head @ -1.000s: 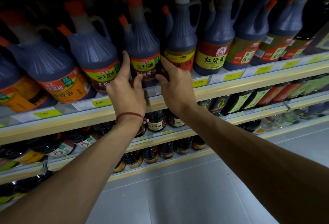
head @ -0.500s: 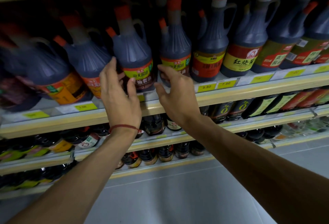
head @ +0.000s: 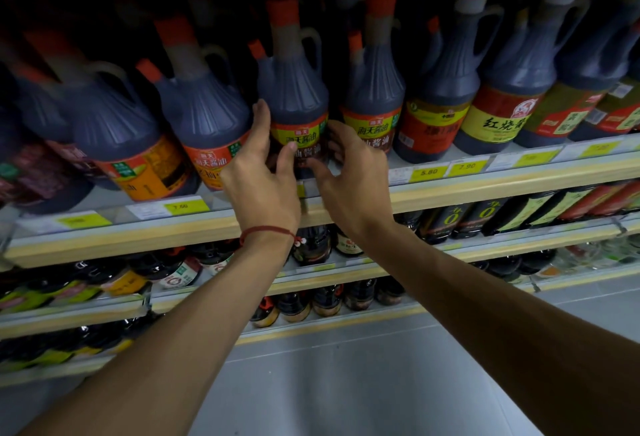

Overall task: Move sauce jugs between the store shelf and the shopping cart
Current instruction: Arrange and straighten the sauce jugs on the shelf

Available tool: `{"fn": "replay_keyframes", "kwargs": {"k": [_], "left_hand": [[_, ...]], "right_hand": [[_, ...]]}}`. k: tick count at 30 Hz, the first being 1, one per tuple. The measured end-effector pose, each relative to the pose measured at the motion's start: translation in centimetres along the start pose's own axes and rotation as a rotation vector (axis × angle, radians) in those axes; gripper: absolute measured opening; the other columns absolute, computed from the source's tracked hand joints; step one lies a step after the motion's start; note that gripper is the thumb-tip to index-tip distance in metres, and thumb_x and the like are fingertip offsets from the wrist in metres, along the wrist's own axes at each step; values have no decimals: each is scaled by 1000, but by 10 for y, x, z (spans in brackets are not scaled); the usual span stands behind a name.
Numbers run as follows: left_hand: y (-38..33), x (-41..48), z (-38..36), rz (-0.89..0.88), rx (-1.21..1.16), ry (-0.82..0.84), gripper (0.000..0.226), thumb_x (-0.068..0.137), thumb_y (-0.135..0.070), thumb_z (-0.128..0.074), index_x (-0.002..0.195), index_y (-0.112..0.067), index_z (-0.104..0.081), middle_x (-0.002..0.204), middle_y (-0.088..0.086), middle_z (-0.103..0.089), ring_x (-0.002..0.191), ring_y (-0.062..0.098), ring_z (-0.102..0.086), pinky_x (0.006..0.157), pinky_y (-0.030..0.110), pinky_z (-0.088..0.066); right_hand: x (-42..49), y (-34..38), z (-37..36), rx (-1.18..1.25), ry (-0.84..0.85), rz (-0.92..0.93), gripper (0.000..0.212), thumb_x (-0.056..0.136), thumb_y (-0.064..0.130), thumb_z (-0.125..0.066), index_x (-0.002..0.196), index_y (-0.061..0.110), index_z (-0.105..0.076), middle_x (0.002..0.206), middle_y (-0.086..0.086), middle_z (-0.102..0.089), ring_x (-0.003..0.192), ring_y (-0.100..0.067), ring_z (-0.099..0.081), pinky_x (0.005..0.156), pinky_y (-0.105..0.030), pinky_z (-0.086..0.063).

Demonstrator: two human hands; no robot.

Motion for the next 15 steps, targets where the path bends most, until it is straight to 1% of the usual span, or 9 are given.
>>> {"fn": "replay_keyframes", "kwargs": {"k": [4,7,8,10,12,15], "left_hand": [[-4,1,-2,9,-44,16,65,89,-6,-74,149,-17,-50,145,-11,-49,136,13,-53,109,43,-50],[-11,0,2,38,-63,31,62,90,0,-72,148,-14,-52,144,-12,-49,130,4,-52,110,35,-48],[-12,0,3,51,-63,43,61,91,1,-71,147,-15,-52,142,-13,-49,128,2,-53,110,32,-48],[-14,-3,10,64,-43,73,58,93,1,-69,146,-16,-54,138,-13,-53,126,5,-57,107,28,-50],[-15,-9,21,46,16,91,54,94,-1,-69,144,-18,-57,134,-10,-59,124,8,-62,105,26,-51],[-16,-17,44,-19,139,47,46,95,-8,-69,139,-19,-62,128,-4,-67,117,7,-64,101,30,-54]], "right_hand": [[0,-1,-1,5,-3,10,46,90,17,-75,133,19,-60,117,3,-74,111,-19,-70,93,-47,-59],[-1,-1,2,3,16,34,44,92,17,-72,134,20,-60,117,3,-75,111,-19,-70,92,-45,-59],[-2,0,3,0,18,40,45,92,16,-72,135,19,-61,118,2,-74,112,-19,-69,92,-44,-59],[-5,1,5,9,-4,46,44,93,12,-72,136,15,-62,120,0,-73,113,-18,-68,94,-42,-58],[-11,2,8,32,-61,50,35,93,8,-71,128,11,-65,117,-1,-71,108,-15,-67,94,-38,-57],[-19,9,10,37,-93,90,23,91,5,-71,113,11,-68,108,0,-64,96,-10,-62,87,-27,-54]]}}
Point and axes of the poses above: each hand's wrist, its own x-axis towards the middle knuckle, its own z-axis out of the back of the hand, y = z × x, the point moved 1 cm from there along x, towards the middle knuckle
